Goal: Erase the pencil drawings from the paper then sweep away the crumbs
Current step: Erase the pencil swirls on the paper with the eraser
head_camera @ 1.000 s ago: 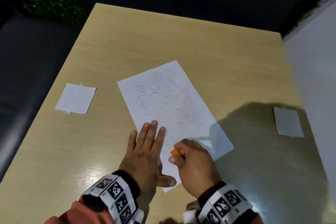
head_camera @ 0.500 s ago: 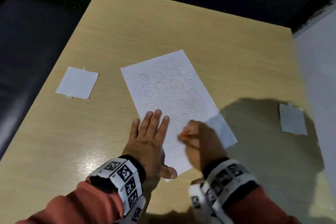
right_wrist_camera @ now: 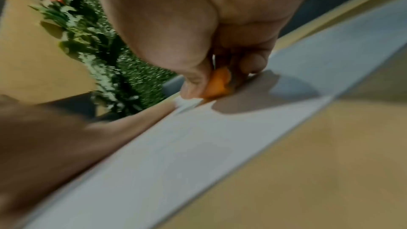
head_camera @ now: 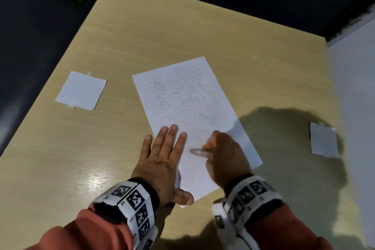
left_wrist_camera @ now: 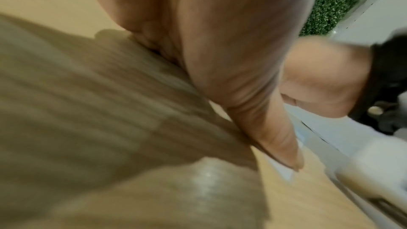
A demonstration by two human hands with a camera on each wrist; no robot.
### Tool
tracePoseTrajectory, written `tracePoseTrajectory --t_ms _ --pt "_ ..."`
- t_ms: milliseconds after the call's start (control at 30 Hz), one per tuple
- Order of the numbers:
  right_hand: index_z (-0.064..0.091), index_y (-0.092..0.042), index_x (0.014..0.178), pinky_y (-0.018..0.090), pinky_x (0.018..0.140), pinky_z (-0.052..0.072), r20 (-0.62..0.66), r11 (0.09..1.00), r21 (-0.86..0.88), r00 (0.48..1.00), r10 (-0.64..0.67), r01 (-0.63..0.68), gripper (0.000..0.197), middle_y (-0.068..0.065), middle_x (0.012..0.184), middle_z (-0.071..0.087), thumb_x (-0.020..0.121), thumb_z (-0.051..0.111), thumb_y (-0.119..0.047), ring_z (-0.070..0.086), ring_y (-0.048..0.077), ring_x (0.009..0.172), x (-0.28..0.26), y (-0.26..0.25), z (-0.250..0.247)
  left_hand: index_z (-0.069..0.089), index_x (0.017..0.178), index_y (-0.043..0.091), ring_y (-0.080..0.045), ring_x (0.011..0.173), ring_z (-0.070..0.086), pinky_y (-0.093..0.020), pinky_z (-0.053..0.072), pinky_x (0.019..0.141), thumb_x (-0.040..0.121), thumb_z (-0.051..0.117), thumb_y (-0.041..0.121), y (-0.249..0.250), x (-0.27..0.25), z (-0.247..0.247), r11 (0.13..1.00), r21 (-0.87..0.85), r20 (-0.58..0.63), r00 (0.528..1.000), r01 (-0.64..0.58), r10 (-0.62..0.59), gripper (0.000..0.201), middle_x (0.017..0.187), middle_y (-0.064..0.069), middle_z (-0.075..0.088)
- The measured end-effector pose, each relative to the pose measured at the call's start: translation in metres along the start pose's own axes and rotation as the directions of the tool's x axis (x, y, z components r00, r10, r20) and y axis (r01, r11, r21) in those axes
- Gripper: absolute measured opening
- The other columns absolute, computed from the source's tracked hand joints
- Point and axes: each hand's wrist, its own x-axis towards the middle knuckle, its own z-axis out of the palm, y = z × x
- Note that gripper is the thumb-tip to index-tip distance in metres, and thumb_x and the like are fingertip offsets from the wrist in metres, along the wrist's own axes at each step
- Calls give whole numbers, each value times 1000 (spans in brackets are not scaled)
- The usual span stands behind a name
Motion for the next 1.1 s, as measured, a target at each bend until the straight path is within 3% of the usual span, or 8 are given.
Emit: tracePoseTrajectory --t_ms 100,267,467,633,800,867,1000,1100 --pt "55 -15 83 28 65 39 -161 967 -84 961 226 -241 9 5 84 61 88 51 -22 58 25 80 16 30 -29 -47 135 23 -22 128 -51 -53 -21 113 60 55 87 0 0 1 1000 2 2 1000 -4 4 142 137 -2 -59" --pt "46 -19 71 28 65 44 85 996 47 994 -75 71 19 -3 78 58 79 57 -7 57 16 74 -15 -22 13 -46 136 21 -24 128 -51 -53 -20 113 63 55 85 2 -1 -3 1000 7 22 1000 6 -6 140 138 -4 -58" --pt "59 -19 83 26 65 42 -119 985 -33 979 164 -169 11 -3 81 63 88 50 -23 56 16 73 18 20 -25 -48 135 22 -23 128 -51 -53 -20 113 60 55 86 1 -1 -1 1000 -13 8 1000 1 -1 142 136 -3 -59" --pt "47 -18 74 30 68 47 79 995 39 993 -91 88 17 -2 80 57 76 53 -3 56 15 75 -13 -23 17 -48 134 20 -24 127 -52 -53 -21 113 62 53 87 3 -1 -3 1000 6 27 1000 10 -10 141 135 -4 -60" --pt "57 -12 87 28 65 41 -169 971 -116 968 188 -209 11 6 85 63 87 49 -19 61 26 80 23 30 -19 -47 135 21 -24 128 -51 -53 -21 113 61 55 86 1 0 -1 1000 -8 9 1000 1 -1 142 137 -3 -59" --pt "56 -14 82 25 63 37 -155 988 -85 982 112 -126 7 1 80 61 86 51 -18 57 19 74 17 16 -13 -47 135 20 -25 128 -51 -54 -20 113 62 56 85 2 -1 -3 1000 0 21 1000 5 -5 142 137 -5 -59" --pt "51 -18 75 26 66 43 91 983 20 979 -183 182 14 -5 79 52 70 38 -16 50 12 74 -25 -26 33 -45 137 19 -25 128 -50 -54 -20 113 63 56 85 3 -2 -4 1000 6 22 1000 14 -14 141 137 -6 -58" --pt "55 -15 79 28 64 38 -78 999 -38 997 5 -8 9 -2 78 53 84 47 -17 52 20 73 3 2 9 -45 137 20 -24 129 -50 -54 -21 113 61 57 85 2 -1 -3 1000 -1 15 1000 5 -5 143 138 -4 -58"
